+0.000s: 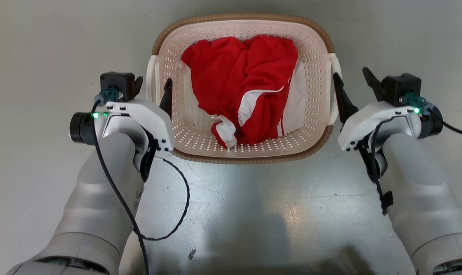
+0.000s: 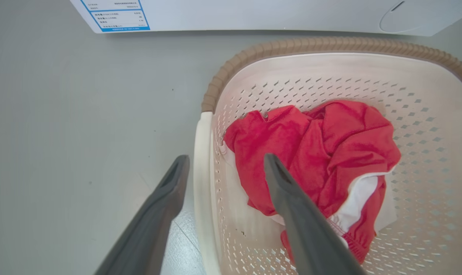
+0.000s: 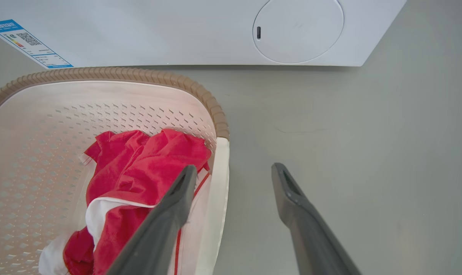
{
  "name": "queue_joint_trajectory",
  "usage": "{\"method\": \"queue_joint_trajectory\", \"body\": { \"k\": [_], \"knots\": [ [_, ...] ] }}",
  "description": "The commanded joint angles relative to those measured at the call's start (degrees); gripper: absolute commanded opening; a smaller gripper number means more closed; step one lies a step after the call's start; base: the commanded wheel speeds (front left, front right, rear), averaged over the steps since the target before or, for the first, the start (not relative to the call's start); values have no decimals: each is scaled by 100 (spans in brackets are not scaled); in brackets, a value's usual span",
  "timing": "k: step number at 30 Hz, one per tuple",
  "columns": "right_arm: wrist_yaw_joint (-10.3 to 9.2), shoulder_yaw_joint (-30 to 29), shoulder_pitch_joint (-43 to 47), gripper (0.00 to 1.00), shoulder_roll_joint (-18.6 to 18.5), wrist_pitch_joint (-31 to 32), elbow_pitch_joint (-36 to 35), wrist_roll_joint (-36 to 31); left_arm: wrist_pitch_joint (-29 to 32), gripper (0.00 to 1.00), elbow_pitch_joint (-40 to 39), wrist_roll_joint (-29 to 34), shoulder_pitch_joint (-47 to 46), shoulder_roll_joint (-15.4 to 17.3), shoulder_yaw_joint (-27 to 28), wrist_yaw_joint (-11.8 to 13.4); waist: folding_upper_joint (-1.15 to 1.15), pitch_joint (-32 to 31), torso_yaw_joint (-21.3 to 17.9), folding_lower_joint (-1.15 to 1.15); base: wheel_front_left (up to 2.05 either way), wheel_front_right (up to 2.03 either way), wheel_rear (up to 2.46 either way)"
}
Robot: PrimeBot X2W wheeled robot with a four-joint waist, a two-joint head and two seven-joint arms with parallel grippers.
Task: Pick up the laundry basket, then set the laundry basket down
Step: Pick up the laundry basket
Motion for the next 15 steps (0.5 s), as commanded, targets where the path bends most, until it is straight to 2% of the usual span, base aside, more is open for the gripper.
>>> {"method": "queue_joint_trajectory", "body": {
  "k": [1, 15],
  "knots": [
    [35, 136, 29, 100, 110, -103, -7, 65, -58, 100, -66, -72, -24, 147, 51, 74, 0, 51, 18, 0, 0, 0, 0],
    [35, 519, -343, 100, 111, -61, 408, 417, -58, 100, 330, -163, -369, 147, -361, 161, 0, 312, 27, 0, 0, 0, 0]
  ]
}}
